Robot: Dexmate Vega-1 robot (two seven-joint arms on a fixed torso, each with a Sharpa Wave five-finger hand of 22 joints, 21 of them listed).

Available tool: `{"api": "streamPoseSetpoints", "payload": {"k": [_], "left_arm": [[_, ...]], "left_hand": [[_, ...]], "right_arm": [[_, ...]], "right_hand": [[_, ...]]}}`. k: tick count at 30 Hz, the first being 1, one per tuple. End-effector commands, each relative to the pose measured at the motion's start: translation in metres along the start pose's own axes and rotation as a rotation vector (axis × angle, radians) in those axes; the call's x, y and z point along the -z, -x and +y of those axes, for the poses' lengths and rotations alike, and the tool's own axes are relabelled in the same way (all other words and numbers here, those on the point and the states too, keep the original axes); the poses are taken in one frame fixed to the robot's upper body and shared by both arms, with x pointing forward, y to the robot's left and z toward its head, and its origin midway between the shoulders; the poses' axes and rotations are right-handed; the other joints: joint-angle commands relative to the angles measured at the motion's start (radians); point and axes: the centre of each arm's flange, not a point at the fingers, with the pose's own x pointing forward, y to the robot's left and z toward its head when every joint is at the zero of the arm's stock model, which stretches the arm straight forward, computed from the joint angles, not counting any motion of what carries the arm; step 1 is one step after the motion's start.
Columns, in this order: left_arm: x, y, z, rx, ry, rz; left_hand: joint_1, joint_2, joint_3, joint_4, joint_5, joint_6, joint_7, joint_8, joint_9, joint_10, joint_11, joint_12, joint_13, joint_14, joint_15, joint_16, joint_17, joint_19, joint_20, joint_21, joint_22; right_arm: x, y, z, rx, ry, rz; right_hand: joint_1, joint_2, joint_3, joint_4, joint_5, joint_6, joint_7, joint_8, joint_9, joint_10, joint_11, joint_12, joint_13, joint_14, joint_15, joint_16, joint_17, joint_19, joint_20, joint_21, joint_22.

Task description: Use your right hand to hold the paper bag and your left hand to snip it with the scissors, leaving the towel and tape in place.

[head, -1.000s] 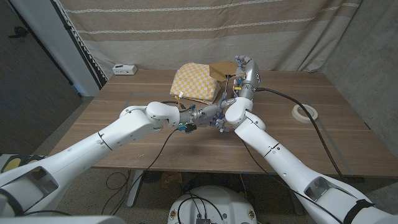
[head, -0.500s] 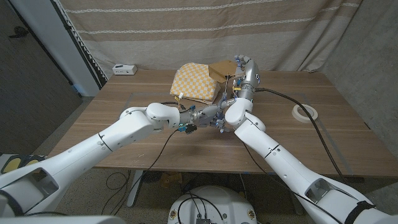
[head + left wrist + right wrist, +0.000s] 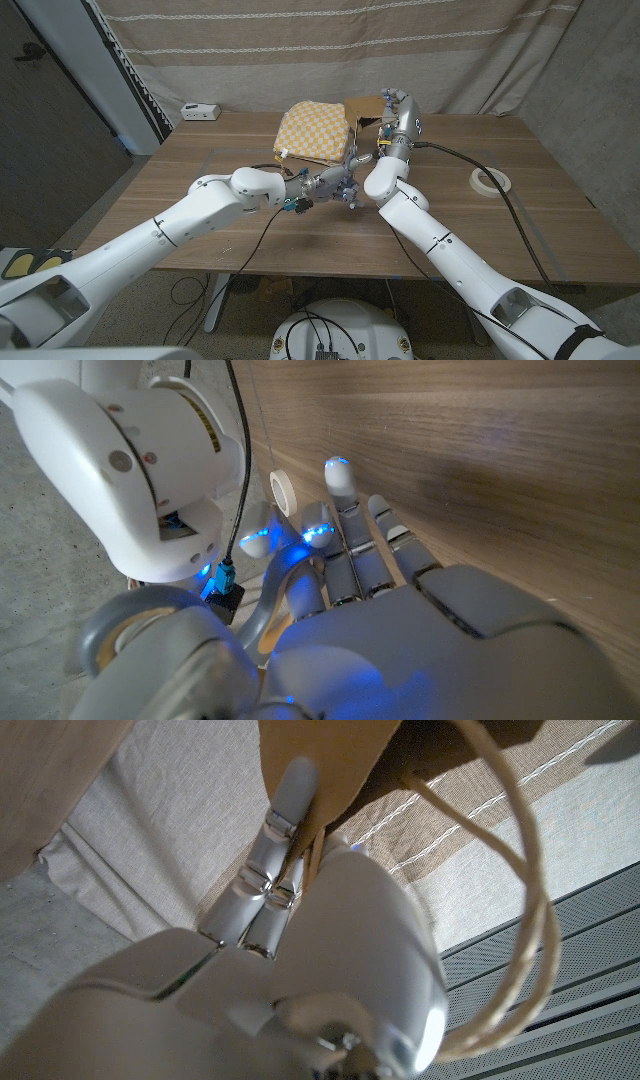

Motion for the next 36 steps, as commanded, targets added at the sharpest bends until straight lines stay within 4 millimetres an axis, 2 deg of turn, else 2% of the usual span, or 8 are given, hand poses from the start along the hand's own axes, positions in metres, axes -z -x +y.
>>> {"api": "streamPoseSetpoints", "payload": {"k": [1, 16, 26, 36], "left_arm": [[0.001, 0.0, 0.006, -0.038, 0.015, -0.013], [0.0, -0.007, 0.007, -0.042, 0.041, -0.031], [0.003, -0.019, -0.001, -0.005, 0.074, -0.038], [0.005, -0.02, 0.003, -0.014, 0.098, -0.048]], "left_hand": [[0.011, -0.002, -0.051, 0.055, 0.006, 0.113, 0.111, 0.285, 0.0, 0.011, -0.005, 0.005, 0.005, 0.003, -0.059, 0.007, 0.002, 0.005, 0.002, 0.009, 0.005], [0.011, -0.002, -0.051, 0.057, 0.007, 0.113, 0.111, 0.285, 0.0, 0.011, -0.006, 0.007, 0.006, 0.002, -0.06, 0.007, 0.0, 0.006, 0.002, 0.009, 0.005], [0.009, -0.002, -0.051, 0.06, 0.006, 0.113, 0.112, 0.285, 0.0, 0.011, -0.006, 0.005, 0.004, 0.003, -0.059, 0.007, -0.004, 0.008, 0.001, 0.01, 0.005], [0.009, -0.001, -0.051, 0.062, 0.006, 0.114, 0.112, 0.285, 0.0, 0.011, -0.005, 0.006, 0.005, 0.001, -0.058, 0.007, -0.005, 0.009, 0.0, 0.01, 0.005]], "right_arm": [[-0.002, 0.004, 0.0, -0.016, 0.009, -0.021], [-0.002, 0.007, -0.002, -0.026, 0.026, -0.043], [-0.002, 0.009, -0.002, -0.029, 0.013, -0.039], [-0.003, 0.01, -0.001, -0.025, 0.026, -0.049]], "right_hand": [[0.001, 0.011, 0.004, -0.002, 0.005, -0.002, 0.003, -0.004, 0.002, 0.002, 0.002, -0.007, 0.003, 0.006, -0.116, -0.002, 0.0, -0.022, -0.069, 0.007, 0.003], [0.002, 0.01, 0.003, -0.003, 0.004, 0.004, 0.003, -0.004, 0.003, 0.008, -0.002, -0.008, 0.004, 0.006, -0.118, -0.002, -0.002, -0.025, -0.069, 0.013, 0.002], [0.003, 0.01, 0.003, -0.004, 0.004, 0.003, 0.002, -0.005, 0.004, 0.007, -0.005, -0.01, 0.004, 0.006, -0.117, -0.001, -0.002, -0.026, -0.069, 0.017, 0.001], [0.003, 0.01, 0.002, -0.003, 0.003, 0.002, 0.001, -0.007, 0.005, 0.007, -0.006, -0.012, 0.004, 0.006, -0.117, 0.0, -0.003, -0.028, -0.069, 0.021, 0.001]]}}
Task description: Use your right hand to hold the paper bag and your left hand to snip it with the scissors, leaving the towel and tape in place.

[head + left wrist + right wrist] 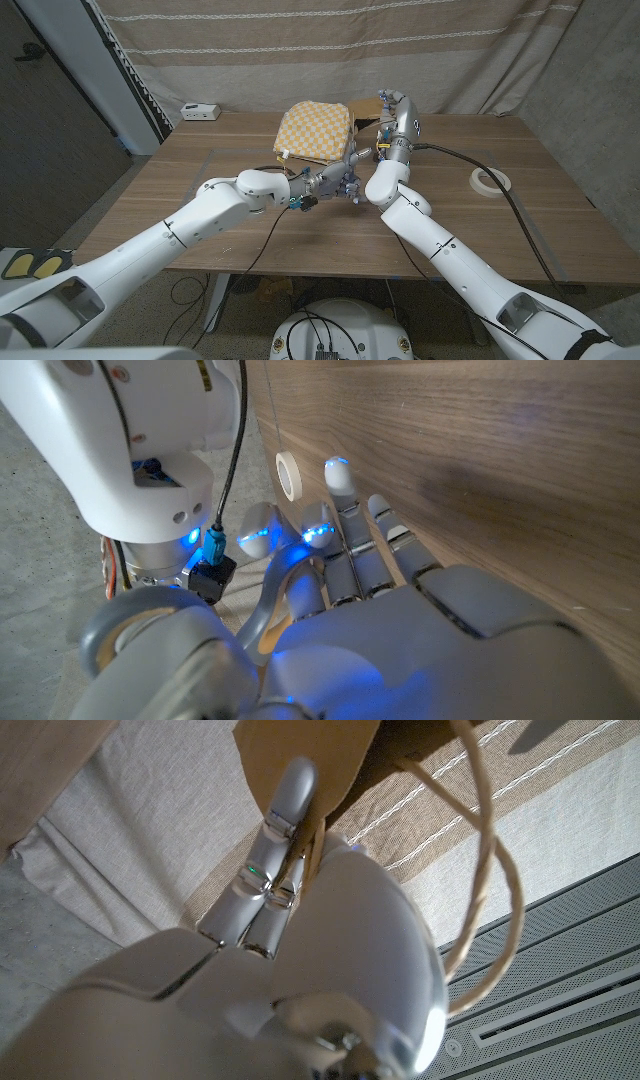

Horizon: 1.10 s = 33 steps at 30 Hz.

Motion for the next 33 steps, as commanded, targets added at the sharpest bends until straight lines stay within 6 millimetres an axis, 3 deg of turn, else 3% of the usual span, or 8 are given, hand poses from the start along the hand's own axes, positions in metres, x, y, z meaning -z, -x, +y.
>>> {"api": "streamPoseSetpoints", "payload": {"k": [1, 20, 33], "left_arm": [[0.002, -0.004, 0.001, -0.002, 0.032, -0.014], [0.003, -0.005, 0.015, -0.05, 0.065, -0.036], [0.005, -0.016, 0.004, -0.009, 0.07, -0.018]], "left_hand": [[0.009, -0.001, -0.054, 0.058, 0.006, 0.114, 0.112, 0.285, 0.0, 0.011, -0.007, 0.006, 0.003, 0.001, -0.059, 0.009, 0.004, 0.009, 0.0, 0.004, 0.005], [0.011, -0.01, -0.056, 0.057, 0.003, 0.114, 0.113, 0.284, -0.001, 0.011, -0.005, -0.003, -0.006, 0.001, -0.06, 0.01, 0.002, 0.007, 0.002, 0.004, 0.005], [0.011, -0.009, -0.056, 0.058, 0.002, 0.115, 0.113, 0.284, -0.001, 0.011, -0.005, -0.002, -0.004, -0.001, -0.058, 0.013, 0.004, 0.007, 0.002, 0.004, 0.006]], "right_arm": [[0.0, 0.001, 0.001, 0.004, 0.007, -0.003], [0.005, 0.001, 0.003, -0.002, 0.025, -0.008], [0.006, 0.0, 0.001, 0.009, -0.002, -0.052]], "right_hand": [[0.001, 0.008, 0.002, -0.003, 0.003, 0.002, 0.001, 0.001, 0.005, 0.004, -0.001, -0.004, 0.004, 0.006, -0.118, 0.0, 0.002, -0.023, -0.074, 0.006, 0.001], [0.004, 0.007, 0.001, -0.005, 0.003, 0.005, 0.001, -0.001, 0.005, 0.007, -0.005, -0.006, 0.004, 0.01, -0.12, 0.003, 0.001, -0.027, -0.074, 0.013, 0.0], [0.0, 0.006, -0.003, -0.002, 0.002, -0.008, -0.007, -0.007, 0.008, -0.006, -0.016, -0.015, 0.005, 0.007, -0.116, 0.006, 0.002, -0.033, -0.074, 0.019, 0.0]]}}
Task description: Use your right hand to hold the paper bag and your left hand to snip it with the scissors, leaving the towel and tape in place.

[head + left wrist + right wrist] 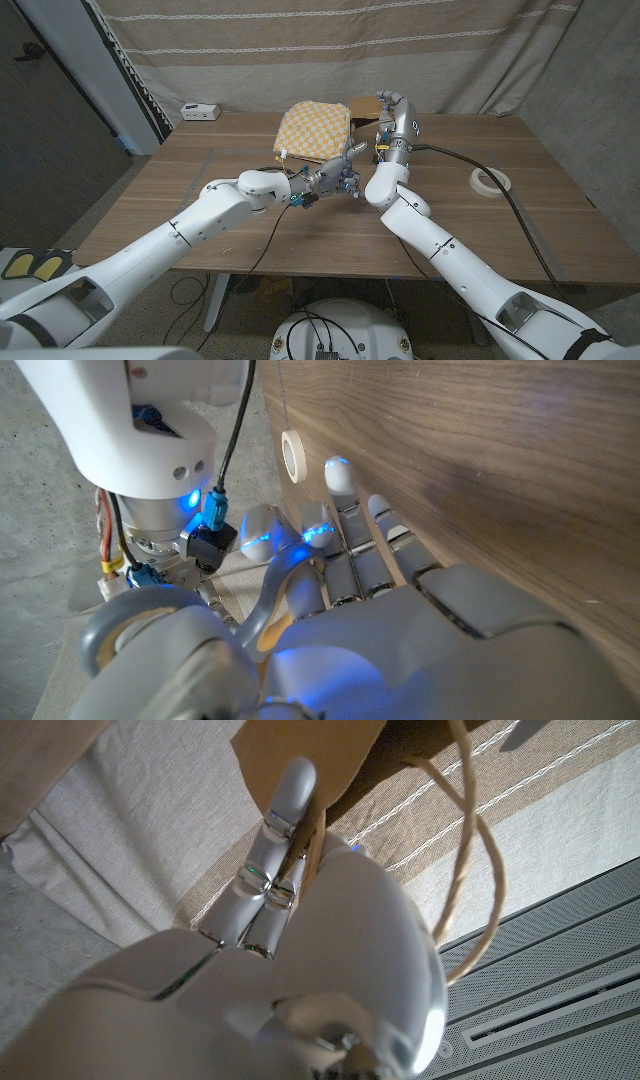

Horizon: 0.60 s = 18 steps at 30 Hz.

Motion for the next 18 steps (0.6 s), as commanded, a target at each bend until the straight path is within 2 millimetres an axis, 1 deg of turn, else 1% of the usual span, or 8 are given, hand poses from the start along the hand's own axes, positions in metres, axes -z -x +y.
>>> {"api": "streamPoseSetpoints", "payload": {"k": [1, 6, 12, 15, 18], "left_arm": [[0.003, -0.009, -0.009, 0.034, 0.006, 0.017], [0.004, -0.012, -0.009, 0.04, 0.022, 0.012], [0.005, -0.015, -0.007, 0.028, 0.036, 0.0], [0.003, -0.015, -0.003, 0.022, 0.038, -0.005], [-0.001, -0.012, 0.0, -0.013, 0.011, -0.016]], "left_hand": [[0.007, -0.005, -0.055, 0.058, 0.002, 0.113, 0.115, 0.245, -0.001, 0.011, -0.004, -0.002, 0.003, -0.002, -0.058, 0.005, 0.003, 0.007, 0.002, 0.004, 0.006], [0.007, -0.004, -0.055, 0.059, 0.002, 0.113, 0.114, 0.245, -0.001, 0.011, -0.003, -0.002, 0.002, -0.001, -0.06, 0.004, 0.001, 0.008, 0.001, 0.004, 0.006], [0.007, -0.003, -0.055, 0.06, 0.002, 0.113, 0.114, 0.245, -0.001, 0.008, -0.007, 0.001, 0.008, -0.002, -0.059, 0.006, 0.002, 0.007, 0.001, 0.004, 0.006], [0.007, -0.002, -0.055, 0.06, 0.002, 0.113, 0.114, 0.245, -0.001, 0.012, -0.005, -0.006, -0.004, -0.001, -0.059, 0.004, -0.002, 0.007, 0.0, 0.004, 0.006], [0.007, -0.002, -0.055, 0.061, 0.002, 0.113, 0.114, 0.245, -0.001, 0.008, -0.006, -0.002, 0.004, -0.004, -0.059, 0.007, 0.004, 0.007, -0.001, 0.004, 0.006]], "right_arm": [[0.002, -0.001, -0.001, 0.005, -0.038, -0.033], [0.002, 0.0, 0.0, -0.023, -0.096, -0.052], [0.002, 0.002, 0.002, -0.023, -0.097, -0.067], [0.003, 0.002, 0.002, -0.024, -0.093, -0.071], [0.004, 0.003, 0.002, -0.024, -0.088, -0.066]], "right_hand": [[-0.003, 0.004, -0.003, -0.002, 0.006, -0.008, -0.008, -0.007, 0.003, -0.006, -0.008, -0.006, 0.005, 0.008, -0.117, 0.008, 0.002, -0.023, -0.078, 0.005, 0.0], [-0.004, 0.004, -0.006, -0.001, 0.006, -0.01, -0.015, -0.008, 0.004, -0.008, -0.013, -0.008, 0.006, 0.005, -0.118, 0.009, 0.003, -0.026, -0.077, 0.007, 0.0], [-0.004, 0.003, -0.009, -0.001, 0.006, -0.015, -0.019, -0.01, 0.005, -0.011, -0.018, -0.011, 0.006, 0.002, -0.12, 0.012, 0.005, -0.031, -0.077, 0.01, 0.001], [-0.004, 0.004, -0.01, -0.001, 0.006, -0.015, -0.018, -0.01, 0.005, -0.011, -0.021, -0.011, 0.006, 0.002, -0.12, 0.013, 0.006, -0.033, -0.077, 0.011, 0.002], [-0.005, 0.006, -0.01, 0.0, 0.006, -0.017, -0.019, -0.011, 0.005, -0.012, -0.015, -0.012, 0.007, 0.0, -0.119, 0.014, 0.007, -0.035, -0.077, 0.013, 0.003]]}}
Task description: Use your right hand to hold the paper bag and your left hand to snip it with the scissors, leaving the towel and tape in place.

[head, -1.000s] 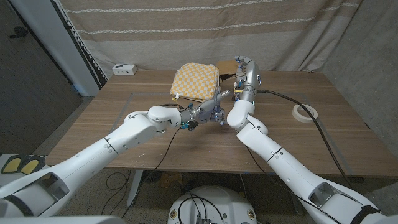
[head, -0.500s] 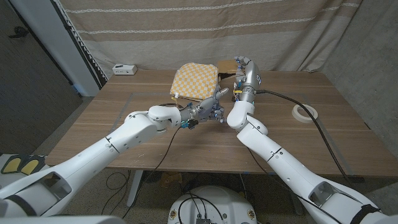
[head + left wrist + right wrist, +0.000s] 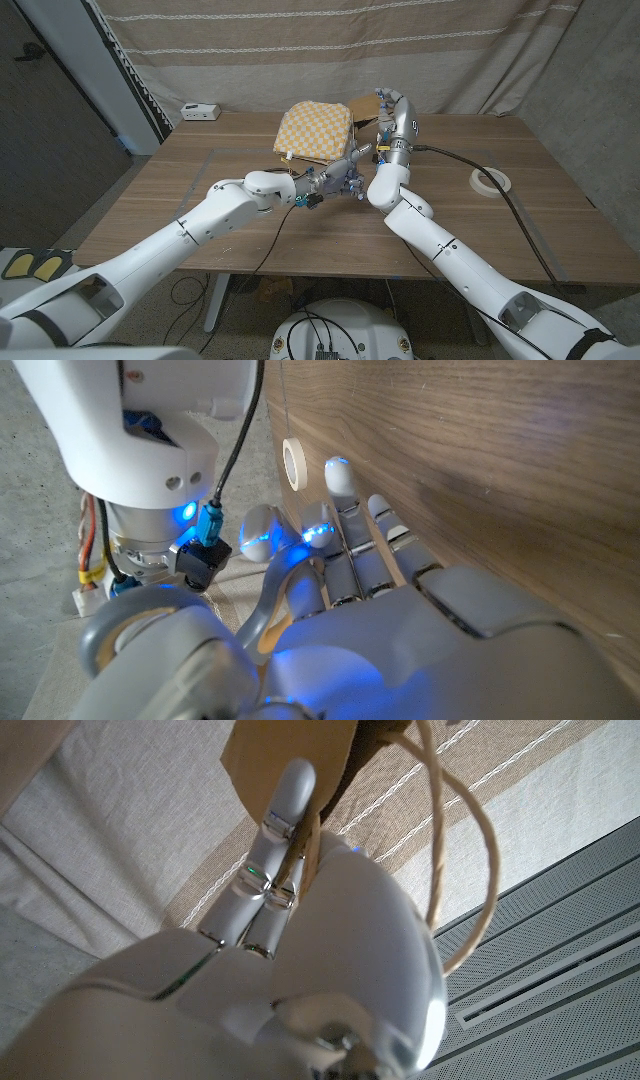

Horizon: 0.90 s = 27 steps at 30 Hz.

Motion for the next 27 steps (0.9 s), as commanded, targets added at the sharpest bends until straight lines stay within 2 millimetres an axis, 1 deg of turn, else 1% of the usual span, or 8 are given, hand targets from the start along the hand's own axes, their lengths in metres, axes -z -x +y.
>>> {"api": "streamPoseSetpoints", "payload": {"k": [1, 6, 9, 12, 15, 24, 25, 27], "left_arm": [[-0.007, 0.001, 0.008, -0.045, -0.014, -0.029], [-0.009, 0.002, 0.013, -0.064, 0.004, -0.049], [-0.01, 0.002, 0.013, -0.069, 0.002, -0.053], [-0.01, 0.001, 0.013, -0.068, 0.002, -0.054], [-0.01, 0.001, 0.013, -0.064, 0.003, -0.048], [-0.009, -0.004, 0.009, -0.026, -0.011, -0.021], [-0.008, -0.004, 0.009, -0.02, -0.011, -0.017], [-0.007, -0.005, 0.008, -0.014, -0.001, -0.014]], "left_hand": [[0.008, -0.002, -0.055, 0.061, 0.002, 0.113, 0.114, 0.245, -0.001, 0.006, -0.005, -0.001, 0.009, -0.005, -0.061, 0.007, 0.007, 0.007, -0.002, 0.004, 0.005], [0.008, -0.002, -0.054, 0.061, 0.002, 0.113, 0.114, 0.245, -0.001, 0.005, -0.006, -0.001, 0.007, -0.008, -0.06, 0.007, 0.007, 0.006, -0.001, 0.003, 0.006], [0.009, -0.002, -0.054, 0.061, 0.002, 0.113, 0.114, 0.245, -0.001, 0.005, -0.006, -0.002, 0.006, -0.006, -0.061, 0.004, 0.001, 0.006, -0.001, 0.003, 0.006], [0.009, -0.002, -0.055, 0.061, 0.002, 0.113, 0.114, 0.245, -0.001, 0.007, -0.006, -0.007, 0.0, -0.008, -0.06, 0.005, 0.002, 0.006, -0.001, 0.003, 0.006], [0.009, -0.002, -0.055, 0.062, 0.002, 0.113, 0.114, 0.244, -0.001, 0.005, -0.004, -0.004, 0.005, -0.007, -0.06, 0.005, 0.001, 0.006, -0.001, 0.003, 0.006], [0.009, -0.002, -0.055, 0.063, 0.001, 0.111, 0.114, 0.244, -0.001, 0.01, -0.007, -0.011, -0.005, -0.006, -0.061, 0.006, 0.0, 0.006, 0.0, 0.004, 0.006], [0.009, -0.002, -0.055, 0.064, 0.001, 0.111, 0.114, 0.244, -0.001, 0.008, -0.005, -0.009, -0.002, -0.006, -0.06, 0.007, 0.001, 0.005, -0.001, 0.003, 0.006], [0.008, -0.002, -0.055, 0.064, 0.001, 0.111, 0.114, 0.244, -0.001, 0.01, -0.008, -0.012, -0.008, -0.008, -0.061, 0.008, 0.003, 0.006, 0.0, 0.003, 0.006]], "right_arm": [[0.003, 0.003, 0.001, -0.007, -0.015, -0.01], [0.005, 0.004, -0.001, 0.0, -0.009, 0.0], [0.006, 0.005, -0.002, 0.003, -0.012, 0.001], [0.007, 0.005, -0.004, 0.013, -0.017, -0.005], [0.008, 0.005, -0.007, 0.02, -0.021, -0.013], [0.006, 0.005, -0.011, 0.026, -0.02, -0.034], [0.006, 0.006, -0.012, 0.026, -0.018, -0.037], [0.006, 0.006, -0.012, 0.022, -0.012, -0.043]], "right_hand": [[-0.005, 0.006, -0.002, 0.0, 0.005, -0.005, -0.006, -0.004, 0.005, 0.003, -0.001, -0.001, 0.001, -0.001, -0.119, 0.006, 0.004, -0.023, -0.078, 0.005, 0.002], [-0.004, 0.008, -0.003, 0.0, 0.006, -0.004, -0.004, -0.004, 0.005, 0.002, -0.006, -0.003, 0.002, -0.003, -0.119, 0.007, 0.005, -0.026, -0.078, 0.007, 0.003], [-0.004, 0.009, -0.003, 0.0, 0.007, -0.003, -0.004, -0.004, 0.005, 0.003, 0.005, -0.003, 0.002, -0.005, -0.119, 0.009, 0.006, -0.029, -0.079, 0.01, 0.004], [-0.004, 0.01, -0.004, 0.001, 0.008, -0.004, -0.005, -0.005, 0.005, 0.003, 0.006, -0.004, 0.002, -0.005, -0.119, 0.011, 0.007, -0.031, -0.079, 0.011, 0.004], [-0.003, 0.011, -0.004, 0.001, 0.008, -0.004, -0.004, -0.005, 0.005, 0.0, -0.004, -0.006, 0.002, -0.006, -0.119, 0.012, 0.008, -0.034, -0.079, 0.013, 0.004], [0.0, 0.012, -0.003, -0.001, 0.01, -0.003, -0.007, -0.005, 0.006, 0.0, -0.004, -0.007, 0.003, -0.007, -0.122, 0.014, 0.009, -0.038, -0.078, 0.016, 0.005], [0.0, 0.012, -0.003, -0.001, 0.01, -0.002, -0.007, -0.004, 0.006, 0.002, 0.002, -0.006, 0.003, -0.008, -0.122, 0.014, 0.009, -0.04, -0.078, 0.017, 0.005], [0.0, 0.012, -0.004, -0.001, 0.01, -0.002, -0.008, -0.004, 0.006, 0.002, -0.003, -0.007, 0.003, -0.008, -0.121, 0.015, 0.01, -0.04, -0.078, 0.019, 0.006]]}}
